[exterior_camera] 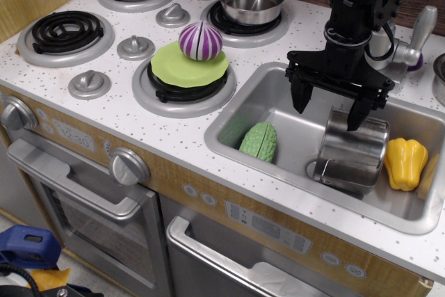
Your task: Flip pot upright in sink
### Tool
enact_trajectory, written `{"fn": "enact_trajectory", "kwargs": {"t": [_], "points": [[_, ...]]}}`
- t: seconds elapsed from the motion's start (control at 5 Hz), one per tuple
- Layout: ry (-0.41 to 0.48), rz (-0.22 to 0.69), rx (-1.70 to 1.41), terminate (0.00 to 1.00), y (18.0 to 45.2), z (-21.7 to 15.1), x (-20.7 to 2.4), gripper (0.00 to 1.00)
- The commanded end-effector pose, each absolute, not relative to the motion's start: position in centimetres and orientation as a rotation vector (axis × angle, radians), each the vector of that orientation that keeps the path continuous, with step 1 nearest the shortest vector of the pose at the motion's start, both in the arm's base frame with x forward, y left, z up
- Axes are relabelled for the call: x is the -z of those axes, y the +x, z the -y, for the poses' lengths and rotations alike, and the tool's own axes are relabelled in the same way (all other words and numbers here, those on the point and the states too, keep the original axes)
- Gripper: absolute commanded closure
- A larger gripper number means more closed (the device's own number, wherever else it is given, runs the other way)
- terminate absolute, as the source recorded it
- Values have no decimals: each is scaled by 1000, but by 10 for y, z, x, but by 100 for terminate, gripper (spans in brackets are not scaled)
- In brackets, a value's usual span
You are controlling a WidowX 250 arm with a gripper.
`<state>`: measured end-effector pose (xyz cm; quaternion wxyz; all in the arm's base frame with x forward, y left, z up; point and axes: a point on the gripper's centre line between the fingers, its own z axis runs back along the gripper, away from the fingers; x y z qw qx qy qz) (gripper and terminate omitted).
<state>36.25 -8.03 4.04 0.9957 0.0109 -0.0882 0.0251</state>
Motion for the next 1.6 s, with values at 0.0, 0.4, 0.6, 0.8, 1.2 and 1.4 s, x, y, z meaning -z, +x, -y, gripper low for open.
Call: {"fn": "enact_trajectory", "kwargs": {"t": [0.0,0.4,0.6,0.8,1.2,1.4], "points": [[22,177,-50,0,362,80,-40,0],[-129,316,-3,0,360,79,-44,0],[-181,390,41,0,361,81,-50,0],[-225,409,48,0,368,80,-66,0],[-283,436,65,0,374,65,-54,0],[-344,399,21,0,372,70,-50,0]]}}
